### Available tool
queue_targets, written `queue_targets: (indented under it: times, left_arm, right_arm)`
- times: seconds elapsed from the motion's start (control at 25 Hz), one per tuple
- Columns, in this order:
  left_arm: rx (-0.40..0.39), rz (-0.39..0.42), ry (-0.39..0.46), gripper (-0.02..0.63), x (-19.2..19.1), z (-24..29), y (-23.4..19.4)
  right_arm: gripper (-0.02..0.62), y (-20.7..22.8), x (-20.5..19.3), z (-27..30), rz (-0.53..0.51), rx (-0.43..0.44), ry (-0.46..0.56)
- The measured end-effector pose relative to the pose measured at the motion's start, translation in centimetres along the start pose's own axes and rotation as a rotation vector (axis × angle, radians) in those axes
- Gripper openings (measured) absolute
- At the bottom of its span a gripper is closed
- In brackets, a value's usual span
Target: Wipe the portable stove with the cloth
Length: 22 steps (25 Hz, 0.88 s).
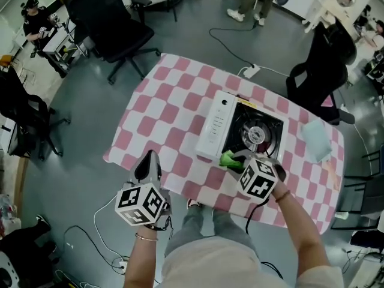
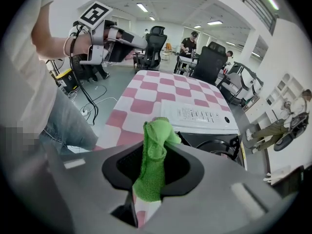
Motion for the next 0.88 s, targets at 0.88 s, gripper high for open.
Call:
queue_targets:
  times: [0.88]
  left_arm:
    - [0.019,-0.007,0.015,0.0,0.0,-1.0,0.1]
  right_arm:
    - [0.098,0.2,2.1,1.5,0.05,-0.006,0.04]
Point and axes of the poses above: the fingertips, and each gripper's own axes: z forward along the fingers, y to its right, x out of its top, the point moved 5 cm from there along -z, backward along the fingers, and after that the axes turned 11 degrees about y, right-handed, at the moved point
